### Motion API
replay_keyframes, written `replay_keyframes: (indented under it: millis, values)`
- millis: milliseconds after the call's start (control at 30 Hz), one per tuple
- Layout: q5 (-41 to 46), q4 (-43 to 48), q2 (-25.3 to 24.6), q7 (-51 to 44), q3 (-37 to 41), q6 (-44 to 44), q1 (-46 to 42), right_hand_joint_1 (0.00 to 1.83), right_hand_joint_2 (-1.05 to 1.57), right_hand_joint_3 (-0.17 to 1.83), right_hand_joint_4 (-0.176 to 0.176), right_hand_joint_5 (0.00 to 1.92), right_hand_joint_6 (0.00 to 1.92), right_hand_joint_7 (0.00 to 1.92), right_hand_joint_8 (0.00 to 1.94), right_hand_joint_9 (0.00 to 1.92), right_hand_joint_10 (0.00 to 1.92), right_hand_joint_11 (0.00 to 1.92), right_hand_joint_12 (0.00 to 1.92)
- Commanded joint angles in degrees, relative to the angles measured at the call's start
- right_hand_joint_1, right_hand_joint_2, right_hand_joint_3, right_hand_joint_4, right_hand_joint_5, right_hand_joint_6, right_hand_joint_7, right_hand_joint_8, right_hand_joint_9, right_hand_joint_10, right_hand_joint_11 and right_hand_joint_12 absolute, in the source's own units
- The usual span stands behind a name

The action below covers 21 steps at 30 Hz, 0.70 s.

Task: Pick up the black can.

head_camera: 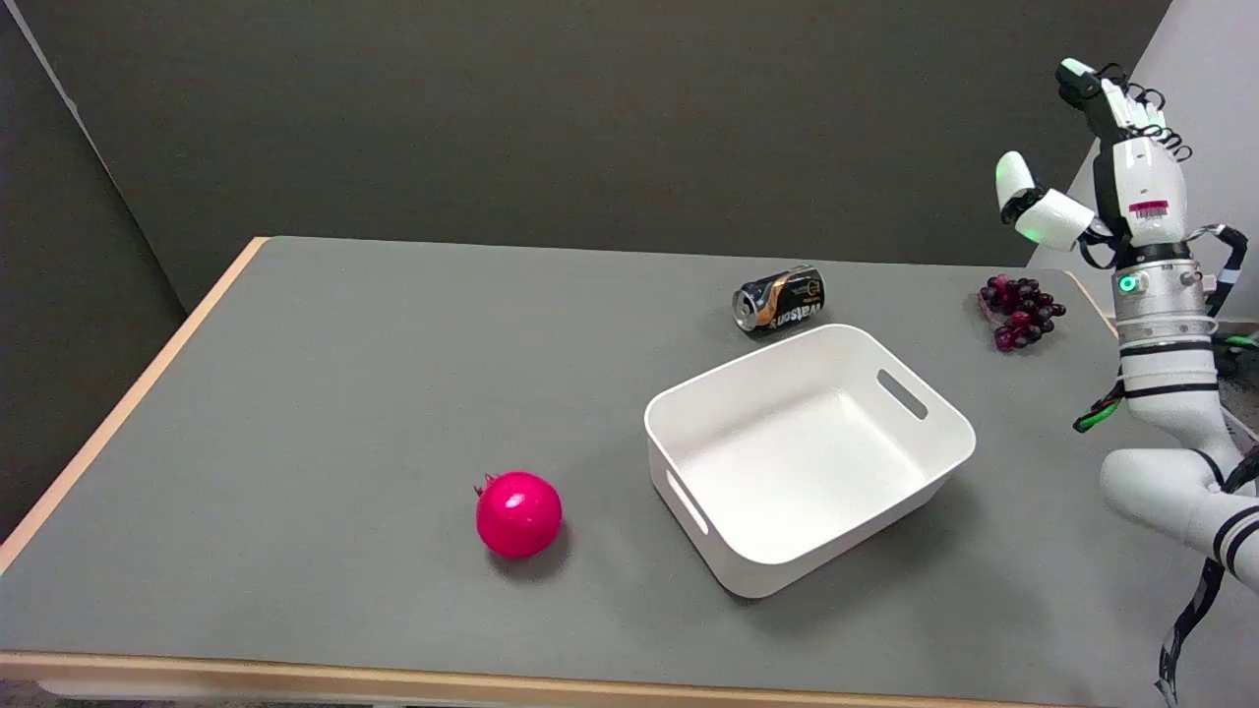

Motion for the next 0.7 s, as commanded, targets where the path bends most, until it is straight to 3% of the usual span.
replay_keyframes:
  millis: [33, 233, 500, 633, 700]
  values:
    - [-4.6, -0.6, 1.7, 0.3, 0.3, -3.8, 2.7, 0.49, 0.68, 0.99, 0.015, 0.18, 0.44, 0.29, 0.4, 0.15, 0.69, 0.0, 0.96]
    - [-11.6, 1.9, 2.8, 0.4, 0.7, -6.7, 2.8, 0.5, 0.67, 0.99, 0.016, 0.18, 0.44, 0.29, 0.4, 0.16, 0.69, 0.0, 0.98]
    - [-25.9, 8.1, 4.8, 0.4, -0.3, -17.4, 5.8, 0.51, 0.66, 1.0, 0.026, 0.17, 0.44, 0.29, 0.4, 0.16, 0.68, 0.0, 1.0]
    - [-25.5, 12.9, 4.5, 0.4, -3.7, -24.8, 7.4, 0.42, 0.64, 0.99, 0.014, 0.14, 0.41, 0.25, 0.37, 0.15, 0.66, 0.0, 1.0]
    - [-25.4, 15.5, 4.0, 0.4, -4.8, -27.9, 7.9, 0.35, 0.65, 0.91, -0.013, 0.13, 0.35, 0.23, 0.31, 0.13, 0.64, 0.0, 0.99]
